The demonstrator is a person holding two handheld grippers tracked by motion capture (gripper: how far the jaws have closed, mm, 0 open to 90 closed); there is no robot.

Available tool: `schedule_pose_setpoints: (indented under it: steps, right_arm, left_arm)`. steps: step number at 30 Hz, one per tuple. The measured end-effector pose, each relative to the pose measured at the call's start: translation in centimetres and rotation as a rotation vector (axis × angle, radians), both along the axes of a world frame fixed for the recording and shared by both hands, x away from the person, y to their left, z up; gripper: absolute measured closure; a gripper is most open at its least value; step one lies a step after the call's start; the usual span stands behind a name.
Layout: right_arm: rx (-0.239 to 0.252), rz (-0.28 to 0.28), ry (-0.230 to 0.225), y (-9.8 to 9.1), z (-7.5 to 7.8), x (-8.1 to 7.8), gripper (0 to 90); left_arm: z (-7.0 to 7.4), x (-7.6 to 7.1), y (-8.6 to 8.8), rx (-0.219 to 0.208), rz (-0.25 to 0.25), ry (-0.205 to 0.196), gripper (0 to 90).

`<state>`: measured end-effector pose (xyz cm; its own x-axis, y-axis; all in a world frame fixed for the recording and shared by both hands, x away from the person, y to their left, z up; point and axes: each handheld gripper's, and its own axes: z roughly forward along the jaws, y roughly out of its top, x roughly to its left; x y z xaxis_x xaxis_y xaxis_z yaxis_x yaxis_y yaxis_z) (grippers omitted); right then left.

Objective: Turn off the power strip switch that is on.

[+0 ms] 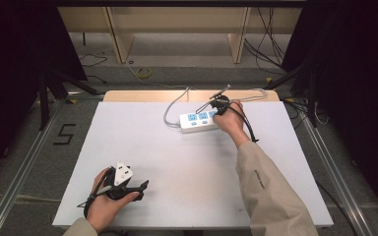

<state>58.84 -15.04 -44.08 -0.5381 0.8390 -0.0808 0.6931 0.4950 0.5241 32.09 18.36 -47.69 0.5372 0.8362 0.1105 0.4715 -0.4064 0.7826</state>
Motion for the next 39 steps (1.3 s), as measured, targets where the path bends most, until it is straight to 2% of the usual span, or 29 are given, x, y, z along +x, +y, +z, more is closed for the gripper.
schedule_pose_setpoints:
  steps: [8, 13, 18, 39]
  right_arm:
    - [0.003, -0.006, 0.013, -0.01, 0.03, 0.02, 90.0]
    - [-0.016, -0.001, 0.004, 0.16, 0.03, -0.07, 90.0]
    - [-0.004, -0.013, 0.006, 0.11, -0.01, -0.06, 90.0]
    - [-0.006, -0.027, 0.008, 0.21, -0.1, -0.09, 90.0]
  left_arm:
    - [-0.01, -0.02, -0.1, 0.0, -0.001, 0.0, 19.3]
    - [-0.03, 0.02, -0.1, 0.003, -0.004, -0.001, 19.3]
    - [-0.03, 0.02, -0.1, 0.002, -0.003, -0.001, 19.3]
    - [-0.04, 0.01, -0.12, 0.003, -0.004, 0.001, 19.3]
